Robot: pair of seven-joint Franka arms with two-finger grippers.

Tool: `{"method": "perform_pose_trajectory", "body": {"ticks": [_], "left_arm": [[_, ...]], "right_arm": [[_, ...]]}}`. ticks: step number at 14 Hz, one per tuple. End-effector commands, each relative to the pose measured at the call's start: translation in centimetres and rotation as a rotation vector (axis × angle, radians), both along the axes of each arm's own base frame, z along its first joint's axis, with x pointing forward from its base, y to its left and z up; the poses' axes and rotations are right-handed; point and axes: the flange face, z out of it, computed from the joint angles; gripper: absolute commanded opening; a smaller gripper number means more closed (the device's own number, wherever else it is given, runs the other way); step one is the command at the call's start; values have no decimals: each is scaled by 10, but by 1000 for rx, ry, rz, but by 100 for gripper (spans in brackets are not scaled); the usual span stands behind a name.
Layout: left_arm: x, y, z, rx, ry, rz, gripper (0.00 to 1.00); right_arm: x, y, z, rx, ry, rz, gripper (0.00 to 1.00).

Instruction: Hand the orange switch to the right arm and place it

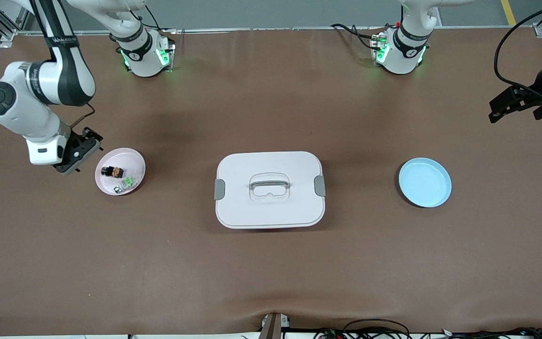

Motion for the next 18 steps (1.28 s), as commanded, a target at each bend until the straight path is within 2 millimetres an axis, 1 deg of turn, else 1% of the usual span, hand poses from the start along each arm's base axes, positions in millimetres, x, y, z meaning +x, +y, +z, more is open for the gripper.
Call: {"method": "perform_pose_trajectory", "body": {"ticks": [1, 3, 5, 8, 10, 11, 13, 15, 16, 17, 18], "left_arm": [[-4, -5, 17, -16, 9, -18, 100], [-6, -6, 17, -17, 25, -30, 100], [-7, -7, 18, -43, 30, -35, 100], [-8, -9, 19, -55, 31, -28, 100], [-7, -9, 15, -55, 48, -23, 100], [-8, -9, 14, -55, 54, -23, 100], [-6, -12, 9, -51, 71, -22, 100], [-5, -11, 6, -51, 83, -21, 100], [-5, -11, 4, -51, 86, -20, 100], [-5, -11, 4, -51, 86, -20, 100], [-5, -11, 4, -51, 86, -20, 100]], "right_arm": [[11, -6, 46, -26, 35, -72, 100], [17, -12, 71, -31, 56, -114, 100], [18, -18, 87, -37, 71, -223, 100], [23, -16, 112, -48, 68, -361, 100], [27, -13, 130, -48, 60, -439, 100], [29, -13, 137, -49, 49, -475, 100], [34, -14, 149, -46, 21, -487, 100], [38, -19, 167, -41, 1, -513, 100], [41, -22, 174, -39, 9, -579, 100], [43, -24, 176, -47, 27, -671, 100], [46, -23, 178, -54, 31, -712, 100]]}}
